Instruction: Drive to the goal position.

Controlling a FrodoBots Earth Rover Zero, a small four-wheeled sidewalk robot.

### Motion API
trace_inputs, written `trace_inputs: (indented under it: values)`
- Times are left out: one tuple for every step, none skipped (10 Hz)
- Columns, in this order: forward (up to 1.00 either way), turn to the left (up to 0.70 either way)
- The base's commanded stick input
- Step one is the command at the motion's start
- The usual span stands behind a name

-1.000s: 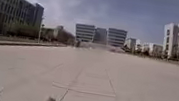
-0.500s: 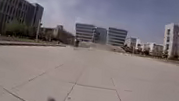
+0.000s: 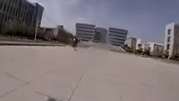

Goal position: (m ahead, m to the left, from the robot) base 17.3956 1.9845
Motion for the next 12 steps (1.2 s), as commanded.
trace_inputs:
  values:
    - [1.0,0.0]
    - [1.0,0.0]
    - [1.0,0.0]
    - [1.0,0.0]
    - [1.0,0.0]
    - [1.0,0.0]
    - [1.0,0.0]
    - [1.0,0.0]
    - [1.0,0.0]
    - [1.0,0.0]
    - [1.0,0.0]
    - [1.0,0.0]
